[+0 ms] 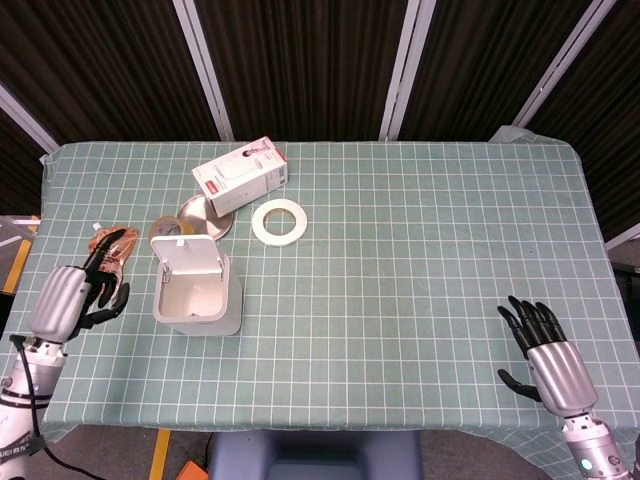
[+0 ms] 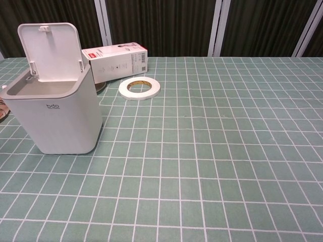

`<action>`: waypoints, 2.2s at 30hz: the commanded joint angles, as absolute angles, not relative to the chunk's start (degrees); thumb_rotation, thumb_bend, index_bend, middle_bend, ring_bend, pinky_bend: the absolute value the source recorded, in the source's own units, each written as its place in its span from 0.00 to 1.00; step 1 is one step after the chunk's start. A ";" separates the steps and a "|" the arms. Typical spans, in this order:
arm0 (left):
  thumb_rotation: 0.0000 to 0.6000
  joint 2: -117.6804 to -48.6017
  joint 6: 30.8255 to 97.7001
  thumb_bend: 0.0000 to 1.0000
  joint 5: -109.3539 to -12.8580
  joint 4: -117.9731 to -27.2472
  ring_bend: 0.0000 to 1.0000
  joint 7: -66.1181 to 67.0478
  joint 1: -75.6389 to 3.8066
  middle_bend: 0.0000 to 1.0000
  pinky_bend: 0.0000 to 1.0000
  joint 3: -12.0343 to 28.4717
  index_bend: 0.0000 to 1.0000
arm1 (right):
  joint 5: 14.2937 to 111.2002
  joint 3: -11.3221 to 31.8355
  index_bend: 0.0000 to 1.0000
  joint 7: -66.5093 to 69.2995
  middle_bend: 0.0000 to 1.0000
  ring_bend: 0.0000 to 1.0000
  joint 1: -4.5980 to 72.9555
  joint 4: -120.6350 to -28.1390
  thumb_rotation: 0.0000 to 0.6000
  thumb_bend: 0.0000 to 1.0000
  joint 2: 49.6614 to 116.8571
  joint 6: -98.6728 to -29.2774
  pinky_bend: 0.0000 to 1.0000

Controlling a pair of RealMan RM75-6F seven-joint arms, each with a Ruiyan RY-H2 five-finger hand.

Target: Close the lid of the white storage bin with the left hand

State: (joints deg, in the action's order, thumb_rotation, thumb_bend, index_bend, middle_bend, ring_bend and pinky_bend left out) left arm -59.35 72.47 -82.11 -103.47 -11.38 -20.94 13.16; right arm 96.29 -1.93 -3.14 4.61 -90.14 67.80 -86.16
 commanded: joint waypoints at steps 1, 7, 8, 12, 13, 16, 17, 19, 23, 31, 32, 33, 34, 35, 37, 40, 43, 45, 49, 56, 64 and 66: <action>1.00 -52.97 55.27 0.49 -67.86 -111.17 1.00 -11.30 -30.96 1.00 1.00 18.59 0.17 | 95.96 -1.71 0.00 -3.27 0.00 0.00 4.71 -90.14 1.00 0.30 67.84 -85.96 0.00; 1.00 -52.43 48.18 0.48 -59.82 -111.10 1.00 -6.78 -37.66 1.00 1.00 19.93 0.17 | 95.84 -1.56 0.00 -3.07 0.00 0.00 4.87 -89.94 1.00 0.30 67.79 -85.78 0.00; 1.00 -52.86 47.98 0.48 -58.69 -110.80 1.00 -6.12 -38.72 1.00 1.00 20.32 0.17 | 95.80 -1.59 0.00 -3.09 0.00 0.00 4.92 -89.88 1.00 0.30 67.81 -85.64 0.00; 1.00 -52.83 47.21 0.48 -56.83 -111.08 1.00 -4.74 -39.55 1.00 1.00 19.27 0.17 | 95.80 -1.49 0.00 -2.94 0.00 0.00 4.91 -89.91 1.00 0.30 67.78 -85.84 0.00; 1.00 -52.61 46.36 0.48 -56.37 -111.01 1.00 -4.73 -39.85 1.00 1.00 19.01 0.17 | 95.85 -1.41 0.00 -2.82 0.00 0.00 4.88 -89.85 1.00 0.30 67.80 -86.05 0.00; 1.00 -52.13 44.83 0.48 -55.43 -111.03 1.00 -4.98 -40.39 1.00 1.00 18.78 0.18 | 95.97 -1.35 0.00 -2.63 0.00 0.00 4.87 -89.74 1.00 0.30 67.84 -86.28 0.00; 1.00 -51.81 44.02 0.48 -54.90 -111.00 1.00 -5.24 -40.65 1.00 1.00 18.71 0.18 | 96.03 -1.34 0.00 -2.55 0.00 0.00 4.86 -89.70 1.00 0.30 67.86 -86.36 0.00; 1.00 -50.75 41.78 0.48 -53.61 -111.00 1.00 -5.95 -41.29 1.00 1.00 18.51 0.20 | 96.18 -1.36 0.00 -2.42 0.00 0.00 4.85 -89.54 1.00 0.30 67.90 -86.49 0.00; 1.00 -48.40 39.61 0.48 -52.42 -111.83 1.00 -5.77 -41.88 1.00 1.00 17.57 0.20 | 96.93 -1.84 0.00 -2.16 0.00 0.00 4.86 -89.62 1.00 0.30 67.69 -86.51 0.00; 1.00 -45.89 39.55 0.49 -55.10 -114.32 1.00 -7.23 -40.72 1.00 1.00 16.64 0.24 | 97.39 -2.06 0.00 -1.89 0.00 0.00 4.63 -89.86 1.00 0.30 67.45 -87.05 0.00; 1.00 -45.61 40.04 0.49 -56.27 -114.83 1.00 -7.64 -40.14 1.00 1.00 16.51 0.24 | 97.42 -2.10 0.00 -1.86 0.00 0.00 4.61 -89.92 1.00 0.30 67.43 -87.07 0.00; 1.00 -45.37 40.35 0.49 -57.28 -115.27 1.00 -7.87 -39.70 1.00 1.00 16.34 0.24 | 97.46 -2.12 0.00 -1.82 0.00 0.00 4.60 -89.97 1.00 0.30 67.41 -87.09 0.00; 1.00 -45.08 40.53 0.49 -58.43 -115.79 1.00 -8.10 -39.25 1.00 1.00 16.12 0.24 | 97.49 -2.14 0.00 -1.79 0.00 0.00 4.56 -90.02 1.00 0.30 67.38 -87.15 0.00; 1.00 -44.57 40.70 0.49 -60.10 -116.62 1.00 -8.49 -38.56 1.00 1.00 15.76 0.25 | 97.57 -2.17 0.00 -1.72 0.00 0.00 4.50 -90.07 1.00 0.30 67.33 -87.27 0.00; 1.00 -43.86 40.75 0.49 -62.88 -117.77 1.00 -9.05 -37.48 1.00 1.00 14.97 0.25 | 97.75 -2.24 0.00 -1.61 0.00 0.00 4.42 -90.16 1.00 0.30 67.30 -87.49 0.00; 1.00 -42.78 39.83 0.49 -67.48 -119.01 1.00 -9.88 -36.04 1.00 1.00 13.19 0.25 | 97.93 -2.32 0.00 -1.39 0.00 0.00 4.32 -90.24 1.00 0.30 67.24 -87.71 0.00; 1.00 -42.26 39.07 0.49 -71.17 -119.44 1.00 -10.69 -35.00 1.00 1.00 11.52 0.24 | 98.06 -2.38 0.00 -1.20 0.00 0.00 4.27 -90.29 1.00 0.30 67.20 -87.82 0.00; 1.00 -42.46 38.38 0.49 -72.91 -119.11 1.00 -11.30 -34.72 1.00 1.00 10.53 0.23 | 98.17 -2.43 0.00 -1.13 0.00 0.00 4.23 -90.31 1.00 0.30 67.18 -87.88 0.00; 1.00 -42.95 36.33 0.49 -74.55 -117.59 1.00 -12.20 -35.06 1.00 1.00 9.07 0.22 | 98.39 -2.62 0.00 -1.07 0.00 0.00 4.25 -90.36 1.00 0.30 67.10 -87.74 0.00; 1.00 -43.18 28.37 0.49 -72.00 -114.13 1.00 -12.62 -38.35 1.00 1.00 6.88 0.18 | 98.95 -3.35 0.00 -0.18 0.00 0.00 4.47 -90.91 1.00 0.30 66.28 -86.98 0.00; 1.00 -41.85 36.74 0.50 -76.94 -116.60 1.00 -17.61 -34.11 1.00 1.00 7.77 0.14 | 98.51 -3.38 0.00 0.31 0.00 0.00 4.45 -91.60 1.00 0.30 65.67 -86.66 0.00; 1.00 -42.40 48.43 0.50 -83.58 -117.44 1.00 -21.88 -29.20 1.00 1.00 8.72 0.09 | 98.39 -3.43 0.00 0.23 0.00 0.00 4.37 -91.78 1.00 0.30 65.53 -86.60 0.00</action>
State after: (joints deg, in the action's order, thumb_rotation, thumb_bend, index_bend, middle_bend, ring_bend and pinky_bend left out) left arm -42.40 34.48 -75.76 -115.41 -16.24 -35.38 7.18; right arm 98.40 -3.42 0.24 4.39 -91.77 65.55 -86.61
